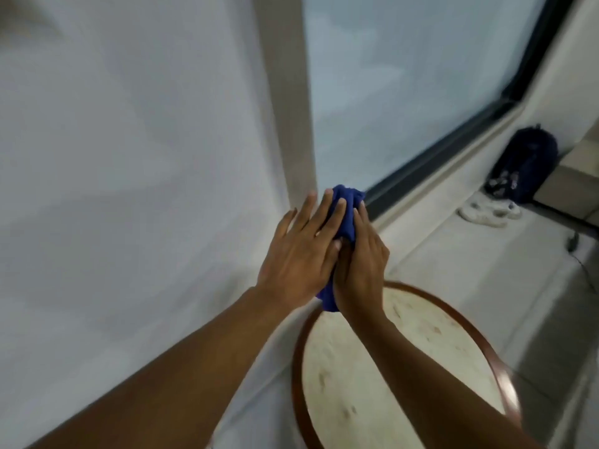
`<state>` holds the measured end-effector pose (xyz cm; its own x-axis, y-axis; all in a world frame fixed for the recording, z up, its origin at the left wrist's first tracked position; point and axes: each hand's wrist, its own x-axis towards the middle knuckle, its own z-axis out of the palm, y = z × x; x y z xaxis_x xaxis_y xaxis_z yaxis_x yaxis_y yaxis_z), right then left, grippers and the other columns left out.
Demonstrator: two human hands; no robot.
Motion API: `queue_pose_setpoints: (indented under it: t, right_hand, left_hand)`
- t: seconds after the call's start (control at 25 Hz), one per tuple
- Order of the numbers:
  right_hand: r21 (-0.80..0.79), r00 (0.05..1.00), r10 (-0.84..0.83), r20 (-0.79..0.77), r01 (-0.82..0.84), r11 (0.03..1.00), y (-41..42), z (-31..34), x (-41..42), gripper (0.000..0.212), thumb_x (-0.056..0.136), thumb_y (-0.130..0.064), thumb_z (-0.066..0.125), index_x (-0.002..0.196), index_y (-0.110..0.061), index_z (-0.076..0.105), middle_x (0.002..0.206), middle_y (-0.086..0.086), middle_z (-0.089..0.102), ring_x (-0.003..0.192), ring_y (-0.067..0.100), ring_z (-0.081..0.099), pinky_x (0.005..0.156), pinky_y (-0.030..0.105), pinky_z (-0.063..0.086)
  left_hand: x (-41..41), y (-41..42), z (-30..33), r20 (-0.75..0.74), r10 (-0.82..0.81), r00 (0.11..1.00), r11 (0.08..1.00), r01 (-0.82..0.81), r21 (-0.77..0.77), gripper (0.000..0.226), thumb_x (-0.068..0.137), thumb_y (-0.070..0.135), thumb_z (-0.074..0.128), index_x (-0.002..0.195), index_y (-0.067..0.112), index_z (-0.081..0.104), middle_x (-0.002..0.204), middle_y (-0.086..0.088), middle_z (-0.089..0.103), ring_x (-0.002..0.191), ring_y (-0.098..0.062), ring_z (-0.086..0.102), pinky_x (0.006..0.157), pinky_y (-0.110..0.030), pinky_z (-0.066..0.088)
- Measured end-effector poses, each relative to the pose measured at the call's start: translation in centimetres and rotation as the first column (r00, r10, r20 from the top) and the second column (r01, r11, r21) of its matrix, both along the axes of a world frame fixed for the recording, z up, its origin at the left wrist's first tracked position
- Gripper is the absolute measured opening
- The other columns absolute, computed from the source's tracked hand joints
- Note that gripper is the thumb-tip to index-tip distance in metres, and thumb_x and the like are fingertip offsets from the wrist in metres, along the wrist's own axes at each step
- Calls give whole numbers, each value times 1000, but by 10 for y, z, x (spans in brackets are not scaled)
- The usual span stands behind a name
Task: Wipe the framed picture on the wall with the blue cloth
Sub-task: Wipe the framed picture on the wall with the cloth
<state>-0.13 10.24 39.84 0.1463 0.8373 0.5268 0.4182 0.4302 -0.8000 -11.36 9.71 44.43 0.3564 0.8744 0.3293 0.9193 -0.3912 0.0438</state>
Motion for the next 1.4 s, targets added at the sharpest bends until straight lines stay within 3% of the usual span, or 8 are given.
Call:
queue_pose_setpoints:
  t: [0.16, 0.28, 0.36, 0.56, 0.68, 0.88, 1.24, 1.4]
  right_hand:
    - [288, 993, 90, -75, -64, 955, 22, 161, -76, 48, 106, -35, 26, 146, -14, 44, 137, 5, 61, 122, 18, 60, 104, 50, 43]
    - [510, 963, 201, -179, -84, 856, 19, 280, -145, 45, 101, -19, 32, 143, -10, 47, 117, 6, 69, 97, 18, 66, 89, 50, 49]
    - [601, 932, 255, -259, -52, 798, 8, 348, -185, 47, 100, -20, 33, 144, -7, 44, 123, 9, 66, 101, 24, 65, 88, 55, 48]
    - [802, 922, 309, -234, 4, 597, -18, 497, -249, 49, 100, -19, 36, 147, -5, 38, 143, 13, 54, 124, 27, 56, 100, 50, 41]
    - [805, 963, 226, -149, -15, 594, -17, 563, -278, 48, 97, -17, 44, 144, -7, 45, 153, 11, 43, 135, 27, 48, 103, 42, 34]
    - [806, 999, 32, 9, -26, 591, 7, 551, -300, 60, 98, -31, 44, 151, -6, 34, 161, 12, 29, 146, 27, 31, 111, 42, 29]
    - [612, 990, -64, 125, -26, 790, -2, 345, -292, 72, 92, -45, 40, 153, -18, 12, 154, 5, 29, 137, 27, 35, 109, 39, 21]
    - [653, 981, -51, 185, -84, 753, 3, 392, -288, 68, 99, -45, 35, 156, -11, 18, 162, 7, 24, 148, 25, 25, 117, 38, 15]
  left_hand:
    - [-76, -9, 188, -40, 56, 998, 940, -40, 340, 64, 101, 48, 31, 156, 21, 12, 167, -10, 7, 154, -28, 3, 124, -52, 17]
    - [-150, -43, 320, 9, 234, 972, 776, -193, 600, 68, 99, 52, 36, 156, 22, 14, 167, -12, 4, 154, -28, 1, 121, -48, 14]
    - [-194, -74, 380, -26, 347, 937, 654, -222, 723, 69, 99, 53, 38, 156, 21, 17, 167, -15, 7, 154, -30, 3, 120, -51, 17]
    - [-282, -134, 449, 52, 683, 729, 412, -443, 796, 79, 94, 63, 32, 157, 23, 8, 167, -14, -2, 154, -30, -5, 122, -54, 12]
    - [-308, -141, 448, 23, 731, 682, 421, -478, 771, 89, 88, 73, 34, 157, 24, 7, 167, -13, -3, 154, -29, -7, 123, -54, 8]
    - [-314, -134, 444, 15, 727, 686, 399, -441, 804, 95, 83, 80, 33, 157, 24, 9, 167, -11, -3, 154, -28, -6, 124, -54, 6]
    - [-316, -132, 442, -11, 737, 676, 385, -407, 828, 96, 84, 77, 35, 157, 22, 8, 167, -14, -2, 153, -32, -5, 123, -57, 6]
    - [-317, -132, 442, -20, 734, 679, 387, -393, 834, 95, 84, 76, 35, 157, 21, 8, 167, -14, -2, 153, -32, -5, 123, -56, 6]
